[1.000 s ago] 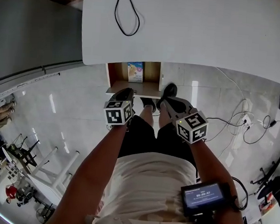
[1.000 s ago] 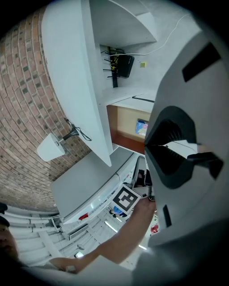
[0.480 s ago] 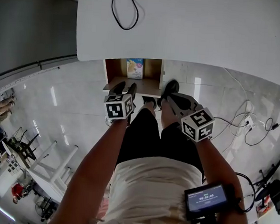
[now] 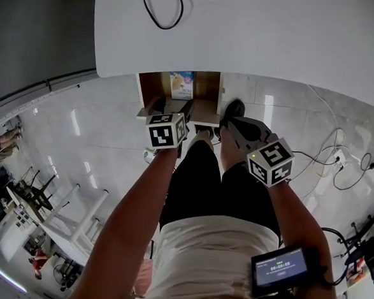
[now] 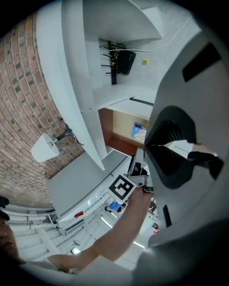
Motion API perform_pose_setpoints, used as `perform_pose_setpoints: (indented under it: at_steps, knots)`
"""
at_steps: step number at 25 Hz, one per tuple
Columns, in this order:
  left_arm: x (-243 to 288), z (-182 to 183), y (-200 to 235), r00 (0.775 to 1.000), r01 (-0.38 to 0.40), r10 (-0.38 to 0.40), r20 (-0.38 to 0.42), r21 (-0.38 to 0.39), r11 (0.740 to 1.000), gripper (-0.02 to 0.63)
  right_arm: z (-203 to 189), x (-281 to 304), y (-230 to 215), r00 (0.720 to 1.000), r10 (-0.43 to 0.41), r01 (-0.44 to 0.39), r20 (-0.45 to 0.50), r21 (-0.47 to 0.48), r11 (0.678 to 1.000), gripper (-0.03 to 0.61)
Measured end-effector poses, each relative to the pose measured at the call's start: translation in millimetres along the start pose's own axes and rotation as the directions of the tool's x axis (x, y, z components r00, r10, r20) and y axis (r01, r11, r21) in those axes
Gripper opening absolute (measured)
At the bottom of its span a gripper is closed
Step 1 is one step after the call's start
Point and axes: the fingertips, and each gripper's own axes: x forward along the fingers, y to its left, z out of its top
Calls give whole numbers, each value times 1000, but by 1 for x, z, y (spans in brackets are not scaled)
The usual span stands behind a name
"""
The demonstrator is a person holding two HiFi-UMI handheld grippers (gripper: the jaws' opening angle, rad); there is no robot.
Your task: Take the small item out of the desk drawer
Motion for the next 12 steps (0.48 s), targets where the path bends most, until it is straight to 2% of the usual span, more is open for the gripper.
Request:
perform_pose_setpoints:
  at_steps: [4,12]
  knots:
    - [9,8,11,1000,-8,8,16,-17,1000,364,-6,7,1,1000,3,-3,1,17,1000,6]
    - [48,18,11,1000,-19,19,-24,4,1000,388,-25,9,-17,1000,4,-4,-5,44,999,6]
